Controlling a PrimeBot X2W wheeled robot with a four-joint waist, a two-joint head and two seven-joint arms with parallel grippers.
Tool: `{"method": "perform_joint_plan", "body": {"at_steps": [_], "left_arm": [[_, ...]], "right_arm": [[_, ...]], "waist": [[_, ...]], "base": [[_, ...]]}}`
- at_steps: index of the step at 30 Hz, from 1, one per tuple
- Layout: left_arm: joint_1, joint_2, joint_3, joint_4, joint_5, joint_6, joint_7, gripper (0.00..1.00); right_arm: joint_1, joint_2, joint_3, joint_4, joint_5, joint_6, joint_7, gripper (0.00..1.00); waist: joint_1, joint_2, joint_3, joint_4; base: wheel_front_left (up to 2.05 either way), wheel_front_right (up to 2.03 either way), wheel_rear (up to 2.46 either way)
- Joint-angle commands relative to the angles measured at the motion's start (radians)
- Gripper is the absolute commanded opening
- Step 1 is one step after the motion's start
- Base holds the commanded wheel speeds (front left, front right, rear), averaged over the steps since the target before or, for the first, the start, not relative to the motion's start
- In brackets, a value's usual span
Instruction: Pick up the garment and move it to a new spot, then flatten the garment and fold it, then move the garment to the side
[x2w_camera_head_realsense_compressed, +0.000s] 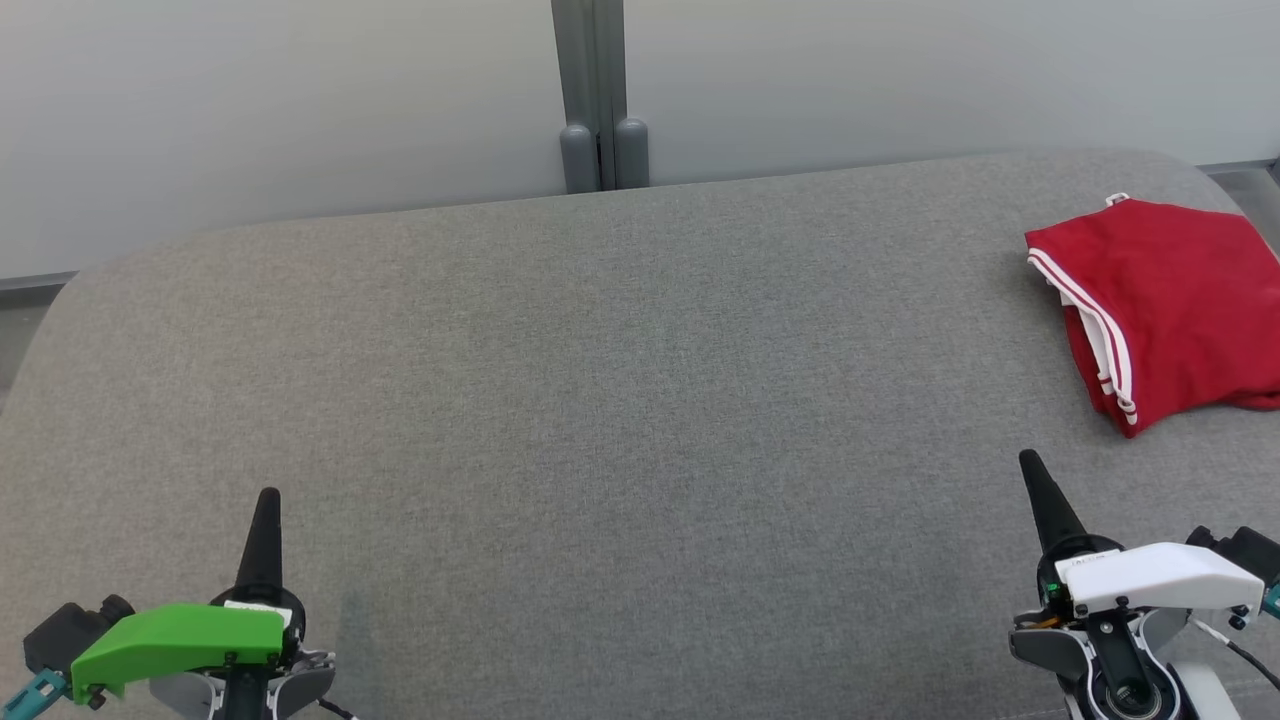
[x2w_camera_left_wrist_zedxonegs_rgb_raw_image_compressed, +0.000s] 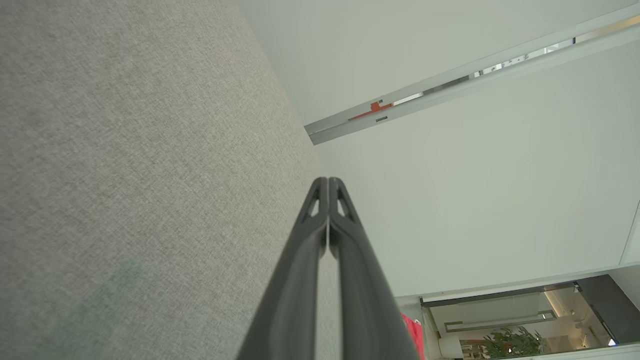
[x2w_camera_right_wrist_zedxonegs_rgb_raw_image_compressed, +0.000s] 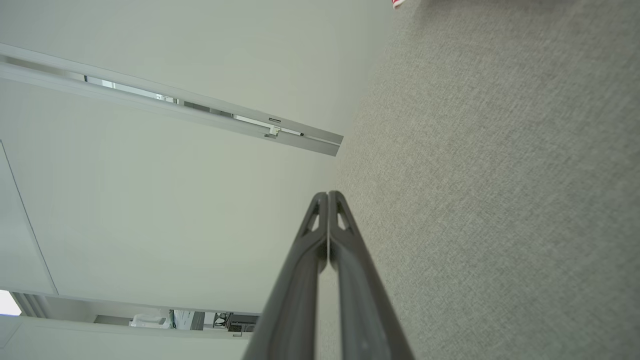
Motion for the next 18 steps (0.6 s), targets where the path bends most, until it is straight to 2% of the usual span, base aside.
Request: {"method": "perform_joint_plan", "body": {"at_steps": [1, 18], "left_arm": [[-0.022, -0.001, 0.008, -0.008, -0.023, -0.008, 0.007, 0.00], [-0.033, -0.012, 0.026, -0.007, -0.153, -0.025, 0.044, 0.00]], "right_arm": [[-0.022, -0.003, -0.005, -0.003, 0.024, -0.001, 0.007, 0.00], [-0.029, -0.001, -0.026, 0.004, 0.159, 0.000, 0.042, 0.00]], "waist": [[0.0000, 0.0000, 0.000, 0.000], [0.0000, 0.0000, 0.001, 0.001]], "base": [[0.00, 0.00, 0.00], [0.00, 0.00, 0.00]]}}
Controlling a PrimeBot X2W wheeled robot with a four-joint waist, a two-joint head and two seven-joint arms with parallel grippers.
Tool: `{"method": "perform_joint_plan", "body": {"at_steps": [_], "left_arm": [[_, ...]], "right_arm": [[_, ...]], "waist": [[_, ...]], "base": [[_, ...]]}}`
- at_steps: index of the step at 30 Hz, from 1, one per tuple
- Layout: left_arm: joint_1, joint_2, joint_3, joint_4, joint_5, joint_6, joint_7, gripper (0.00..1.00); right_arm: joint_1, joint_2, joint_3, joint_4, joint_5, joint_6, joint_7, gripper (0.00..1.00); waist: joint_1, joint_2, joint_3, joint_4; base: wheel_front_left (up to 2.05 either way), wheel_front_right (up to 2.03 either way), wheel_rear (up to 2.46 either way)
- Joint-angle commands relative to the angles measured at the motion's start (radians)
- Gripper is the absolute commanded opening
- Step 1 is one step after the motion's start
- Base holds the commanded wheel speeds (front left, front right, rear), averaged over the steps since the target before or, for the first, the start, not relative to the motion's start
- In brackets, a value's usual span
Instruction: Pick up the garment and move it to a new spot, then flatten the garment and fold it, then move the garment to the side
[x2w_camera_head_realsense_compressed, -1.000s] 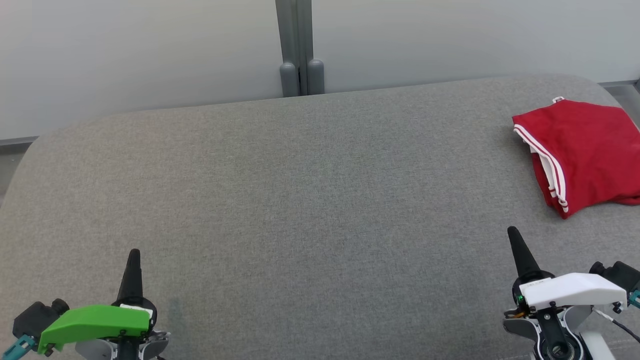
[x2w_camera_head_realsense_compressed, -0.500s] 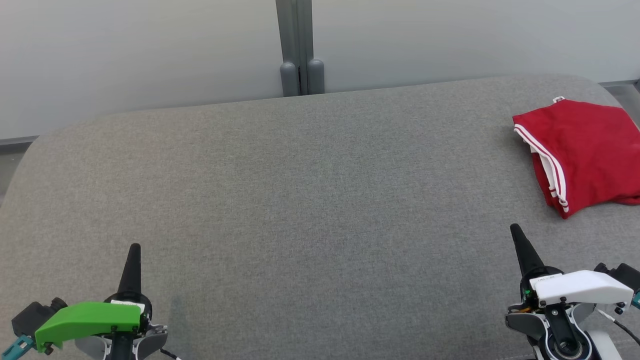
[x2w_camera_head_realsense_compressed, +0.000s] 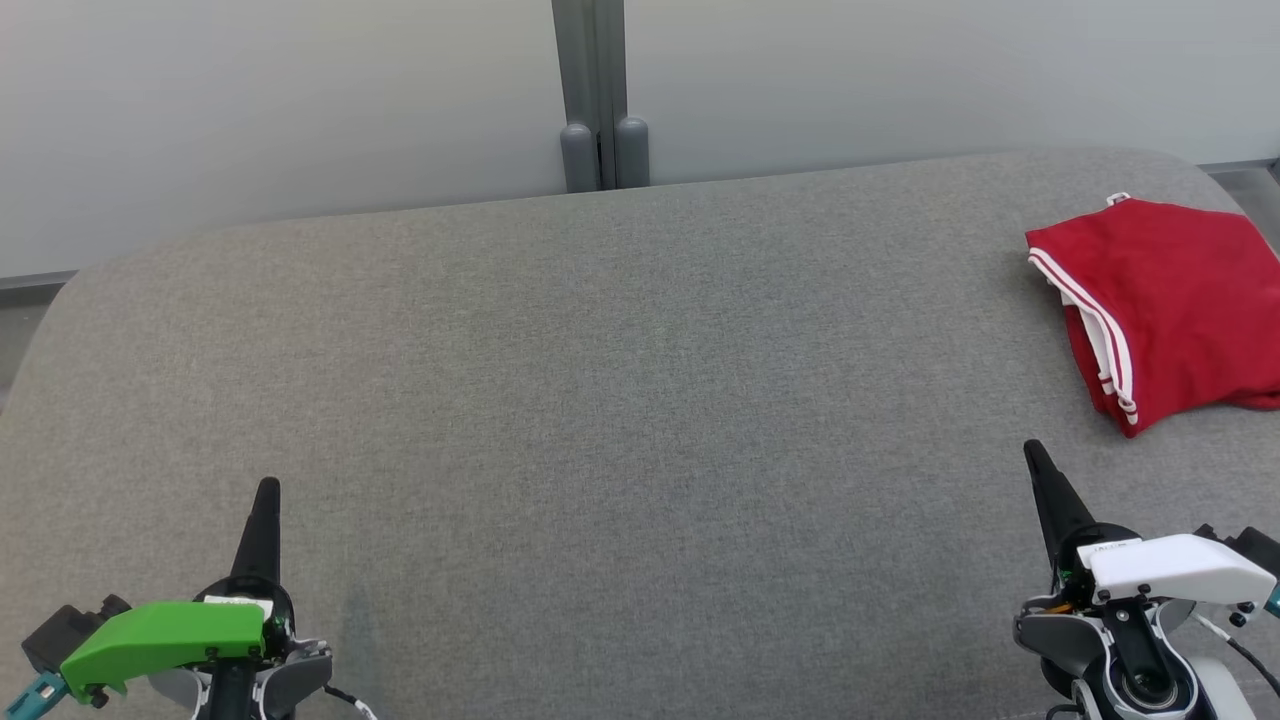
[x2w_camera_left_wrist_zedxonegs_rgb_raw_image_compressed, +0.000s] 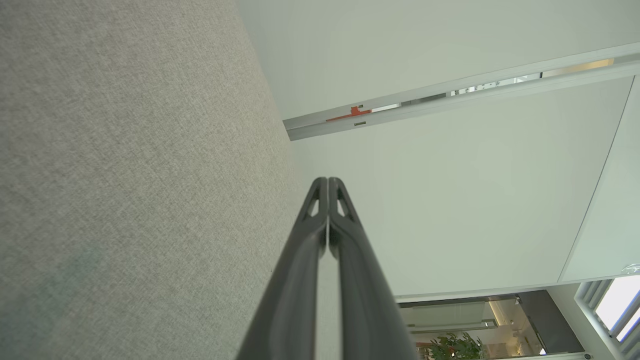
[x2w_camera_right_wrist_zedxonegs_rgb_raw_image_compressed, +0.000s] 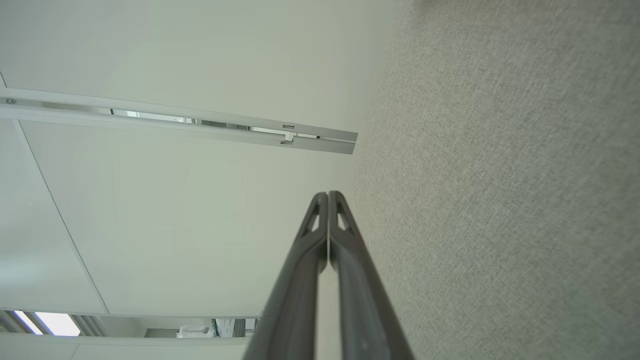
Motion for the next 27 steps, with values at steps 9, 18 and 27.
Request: {"method": "perform_joint_plan", "body": {"at_steps": [9, 18, 27], "left_arm": [[-0.023, -0.005, 0.014, -0.005, -0.074, -0.013, 0.021, 0.00], [-0.030, -0.010, 0.023, -0.005, -0.130, -0.022, 0.039, 0.00], [-0.033, -0.016, 0.030, -0.004, -0.187, -0.029, 0.053, 0.00]], "right_arm": [[-0.018, 0.000, -0.014, 0.003, 0.080, 0.000, 0.022, 0.00], [-0.022, 0.001, -0.023, 0.006, 0.139, 0.000, 0.039, 0.00], [-0.025, 0.002, -0.033, 0.009, 0.195, 0.000, 0.054, 0.00]], "waist": [[0.0000, 0.0000, 0.001, 0.000], [0.0000, 0.0000, 0.001, 0.001], [0.0000, 0.0000, 0.002, 0.001]], "base": [[0.00, 0.00, 0.00], [0.00, 0.00, 0.00], [0.00, 0.00, 0.00]]}}
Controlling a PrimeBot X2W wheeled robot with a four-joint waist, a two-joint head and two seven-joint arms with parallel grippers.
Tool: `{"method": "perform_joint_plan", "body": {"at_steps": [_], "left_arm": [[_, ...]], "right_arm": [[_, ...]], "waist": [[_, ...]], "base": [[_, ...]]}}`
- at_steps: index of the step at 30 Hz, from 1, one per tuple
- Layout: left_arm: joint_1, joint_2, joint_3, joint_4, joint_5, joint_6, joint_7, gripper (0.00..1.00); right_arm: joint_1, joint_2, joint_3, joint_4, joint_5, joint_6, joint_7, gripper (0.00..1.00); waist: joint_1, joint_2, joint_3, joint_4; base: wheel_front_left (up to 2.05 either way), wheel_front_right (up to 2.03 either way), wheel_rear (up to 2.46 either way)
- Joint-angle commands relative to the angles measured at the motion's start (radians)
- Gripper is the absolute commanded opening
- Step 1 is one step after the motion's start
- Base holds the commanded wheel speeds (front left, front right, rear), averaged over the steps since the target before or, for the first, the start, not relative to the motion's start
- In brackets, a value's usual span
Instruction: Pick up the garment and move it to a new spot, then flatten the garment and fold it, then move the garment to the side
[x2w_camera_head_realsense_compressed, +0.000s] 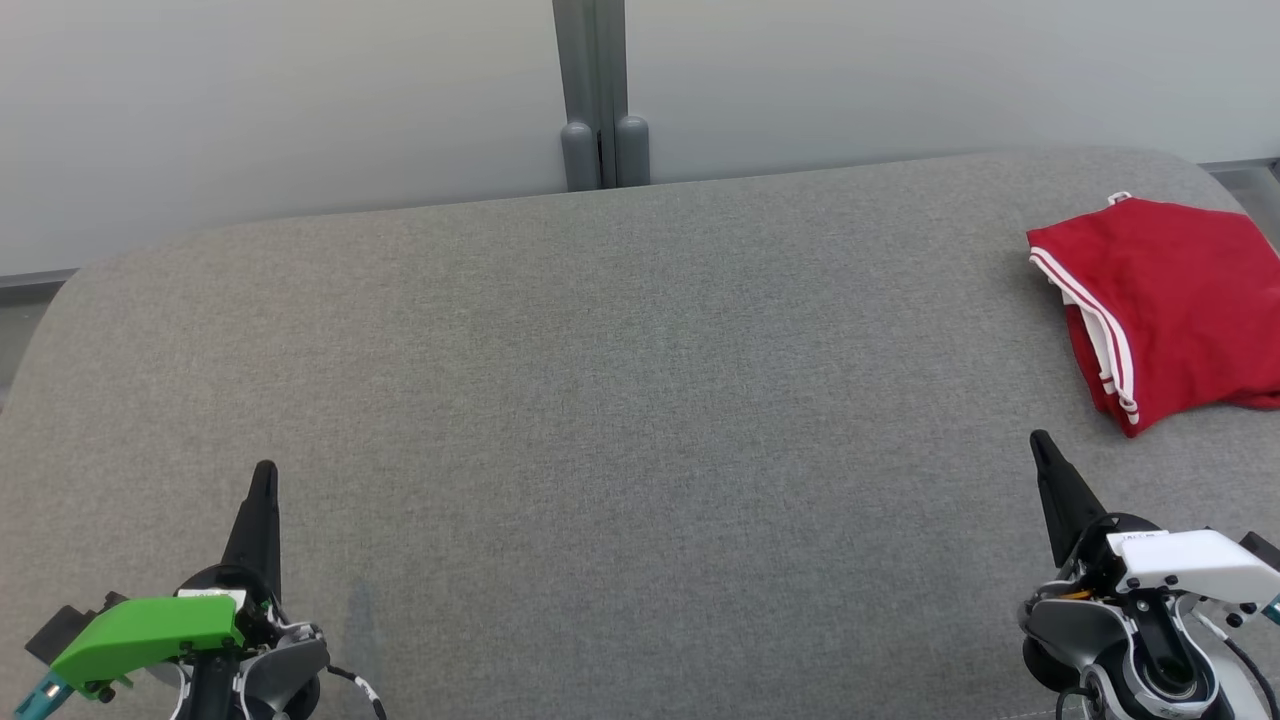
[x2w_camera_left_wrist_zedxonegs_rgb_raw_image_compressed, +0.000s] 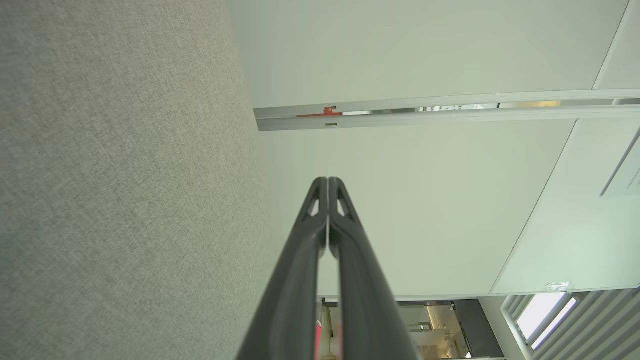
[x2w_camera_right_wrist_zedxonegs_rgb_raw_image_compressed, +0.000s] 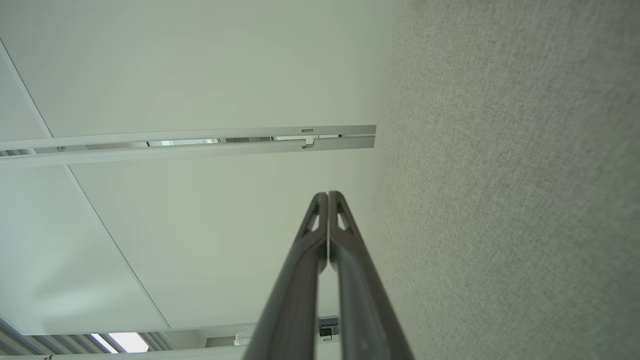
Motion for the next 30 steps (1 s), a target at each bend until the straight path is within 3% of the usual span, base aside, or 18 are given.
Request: {"method": "perform_joint_plan", "body": {"at_steps": [1, 30], "left_arm": [[-0.016, -0.002, 0.004, -0.003, -0.012, -0.007, 0.005, 0.00], [-0.014, -0.001, 0.004, -0.003, -0.011, -0.007, 0.005, 0.00]], "right_arm": [[-0.010, 0.000, -0.004, 0.002, 0.015, 0.000, 0.005, 0.00], [-0.009, 0.004, -0.010, 0.003, 0.004, 0.000, 0.011, 0.00]], "waist": [[0.0000, 0.0000, 0.000, 0.000], [0.0000, 0.0000, 0.000, 0.000]], "base": [[0.00, 0.00, 0.00], [0.00, 0.00, 0.00]]}}
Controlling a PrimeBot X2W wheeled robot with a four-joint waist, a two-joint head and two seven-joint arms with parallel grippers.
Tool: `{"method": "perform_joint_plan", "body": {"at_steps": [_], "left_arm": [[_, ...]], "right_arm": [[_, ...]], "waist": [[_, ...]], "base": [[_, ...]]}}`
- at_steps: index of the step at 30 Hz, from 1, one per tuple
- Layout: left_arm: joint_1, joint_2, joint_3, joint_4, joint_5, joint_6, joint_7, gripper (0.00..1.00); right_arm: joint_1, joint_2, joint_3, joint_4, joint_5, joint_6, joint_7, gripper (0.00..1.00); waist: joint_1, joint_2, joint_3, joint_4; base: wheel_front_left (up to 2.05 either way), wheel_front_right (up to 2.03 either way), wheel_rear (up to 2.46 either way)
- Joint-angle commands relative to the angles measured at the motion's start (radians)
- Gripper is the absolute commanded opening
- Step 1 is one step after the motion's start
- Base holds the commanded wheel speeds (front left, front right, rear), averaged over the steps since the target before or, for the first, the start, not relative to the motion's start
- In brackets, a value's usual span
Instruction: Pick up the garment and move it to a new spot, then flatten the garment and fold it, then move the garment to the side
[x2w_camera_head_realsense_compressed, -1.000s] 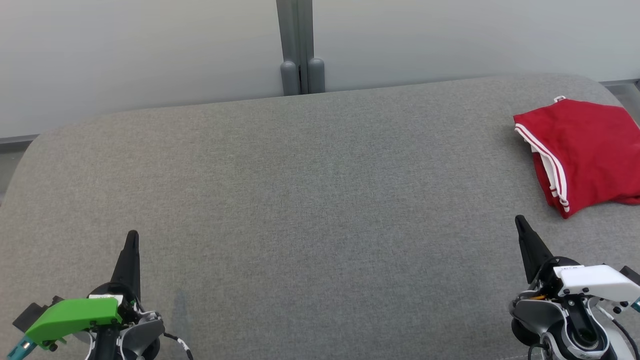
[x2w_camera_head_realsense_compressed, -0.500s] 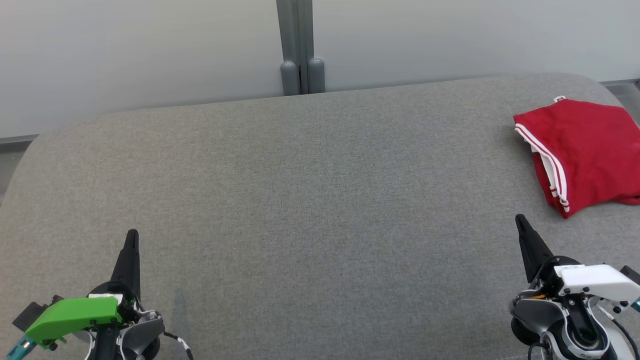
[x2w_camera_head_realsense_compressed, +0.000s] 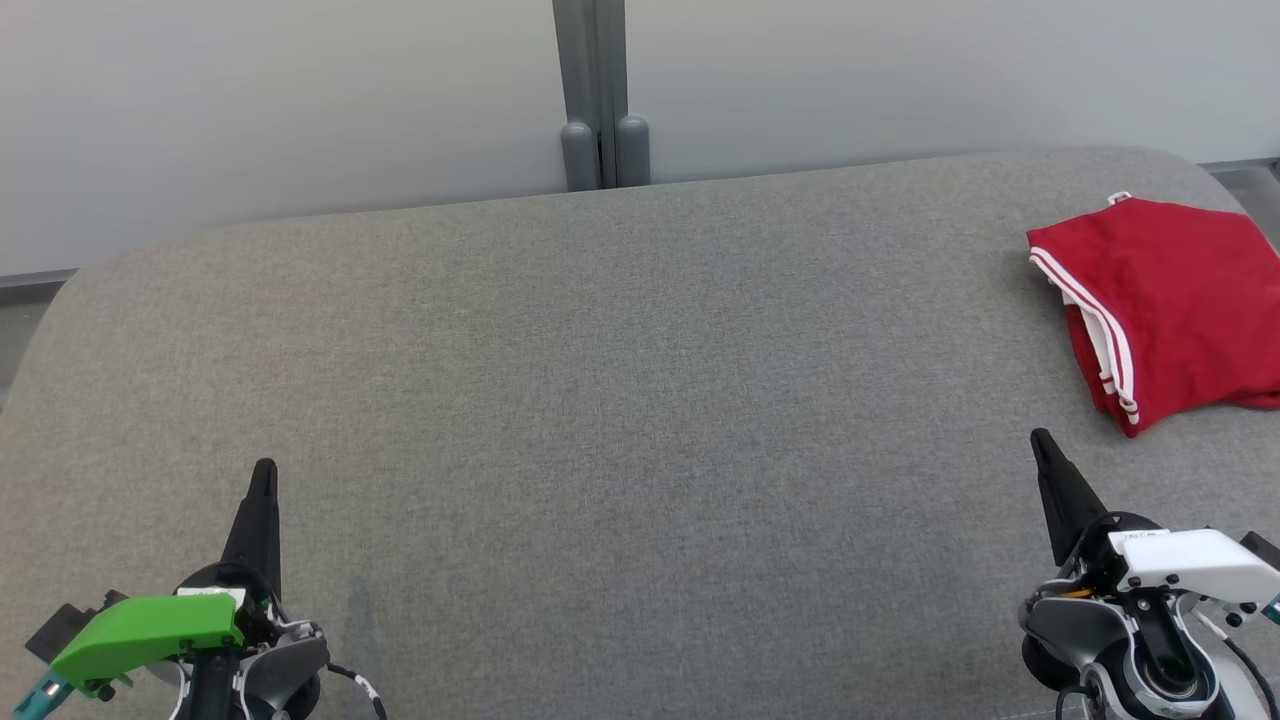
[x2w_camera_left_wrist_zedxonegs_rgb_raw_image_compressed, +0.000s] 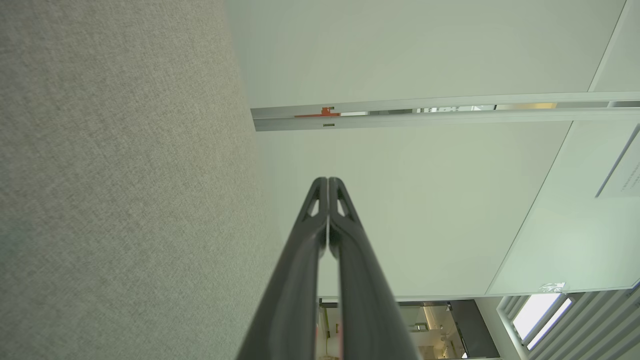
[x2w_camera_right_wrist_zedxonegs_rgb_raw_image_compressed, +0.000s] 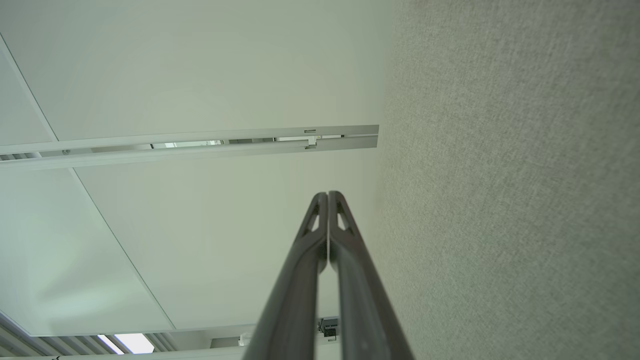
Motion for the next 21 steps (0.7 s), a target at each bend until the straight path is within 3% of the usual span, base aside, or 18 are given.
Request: {"method": "perform_joint_plan", "body": {"at_steps": [1, 21], "left_arm": [[-0.010, 0.000, 0.003, -0.002, -0.003, -0.006, 0.005, 0.00], [-0.010, 0.000, 0.002, -0.002, -0.003, -0.006, 0.004, 0.00]], "right_arm": [[-0.005, -0.001, -0.002, 0.002, -0.005, 0.000, 0.004, 0.00], [-0.006, 0.002, -0.005, 0.002, -0.008, 0.000, 0.007, 0.00]], "waist": [[0.0000, 0.0000, 0.000, 0.000], [0.0000, 0.0000, 0.000, 0.000]], "base": [[0.00, 0.00, 0.00], [0.00, 0.00, 0.00]]}}
